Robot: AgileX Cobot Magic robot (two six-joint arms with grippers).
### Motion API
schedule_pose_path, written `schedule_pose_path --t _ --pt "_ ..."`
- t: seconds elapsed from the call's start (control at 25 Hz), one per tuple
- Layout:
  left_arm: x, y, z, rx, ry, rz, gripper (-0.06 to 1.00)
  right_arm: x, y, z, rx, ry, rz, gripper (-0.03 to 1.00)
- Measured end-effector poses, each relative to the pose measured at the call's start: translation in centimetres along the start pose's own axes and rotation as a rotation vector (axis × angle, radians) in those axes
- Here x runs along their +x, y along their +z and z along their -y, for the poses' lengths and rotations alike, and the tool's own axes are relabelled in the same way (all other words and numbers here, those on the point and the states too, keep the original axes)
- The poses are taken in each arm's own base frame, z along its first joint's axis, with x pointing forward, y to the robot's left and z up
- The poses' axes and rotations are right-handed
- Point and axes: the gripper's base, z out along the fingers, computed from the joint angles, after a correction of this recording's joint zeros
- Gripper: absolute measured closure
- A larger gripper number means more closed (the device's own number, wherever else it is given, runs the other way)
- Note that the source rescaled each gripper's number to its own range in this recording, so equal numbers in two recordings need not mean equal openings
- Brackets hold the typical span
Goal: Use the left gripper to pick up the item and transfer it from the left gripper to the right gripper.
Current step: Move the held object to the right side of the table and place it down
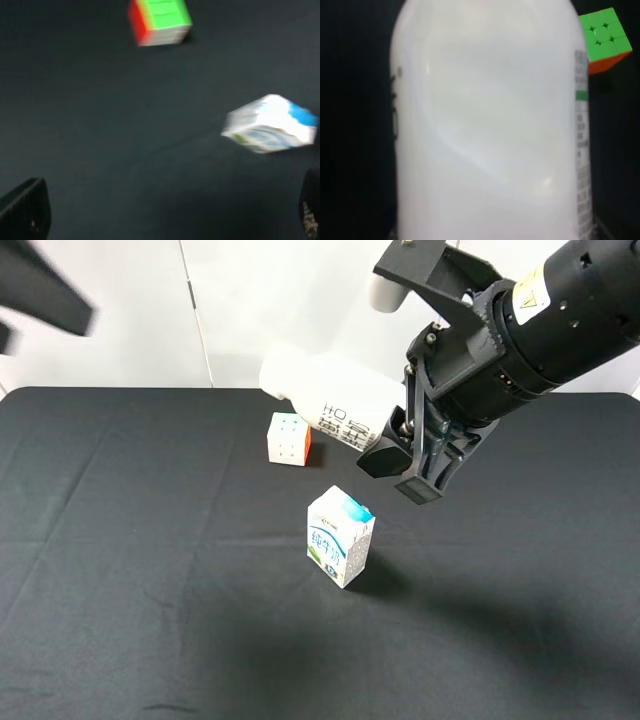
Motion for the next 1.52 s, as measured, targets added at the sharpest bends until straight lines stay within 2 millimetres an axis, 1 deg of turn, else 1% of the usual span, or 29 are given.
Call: schedule_pose_path --t 0.04,0.2,0.28,0.36,0.52,0.64,0.72,0.88,1.12,1.24,1.32,1.52 --pt "0.4 -1.0 0.0 -0.055 0.01 0.023 -0.06 0.0 0.0 0.0 0.0 0.001 0.0 0.91" --pt "2.1 -3.7 0.1 -0.188 0.032 0.098 -0.06 0.0 0.0 0.0 0.0 0.001 0.0 0.91" --pt "3.7 -4.3 0.0 -0.231 0.044 0.116 -0.06 0.0 0.0 0.0 0.0 0.001 0.0 0.91" --pt "5.7 -4.5 0.0 -0.256 0.055 0.137 -0.06 0.0 0.0 0.0 0.002 0.001 0.004 0.91" --pt "10.5 -3.8 -0.3 -0.291 0.061 0.136 -0.06 -0.1 0.0 0.0 0.003 0.001 0.007 0.91" --pt "14.0 -4.0 -0.4 -0.332 0.079 0.157 -0.06 -0.1 0.0 0.0 0.004 0.002 0.008 0.91" --pt "15.9 -4.2 -0.3 -0.35 0.092 0.173 -0.06 -0.1 0.0 0.0 0.005 0.011 0.01 0.91" --pt "18.8 -4.4 0.1 -0.338 0.1 0.201 -0.06 -0.2 0.0 0.1 0.01 0.029 0.023 0.91" --pt "21.7 -3.7 0.1 -0.324 0.108 0.257 -0.06 -0.3 0.0 0.1 0.014 0.053 0.034 0.91" --pt "22.8 -3.5 0.2 -0.32 0.103 0.288 -0.06 -0.3 0.0 0.1 0.014 0.069 0.035 0.91" --pt "23.1 -3.6 0.2 -0.322 0.102 0.307 -0.06 -0.3 0.0 0.1 0.014 0.081 0.035 0.91" --pt "23.1 -3.3 0.0 -0.33 0.1 0.313 -0.04 -0.3 0.0 0.1 0.013 0.107 0.034 0.91"
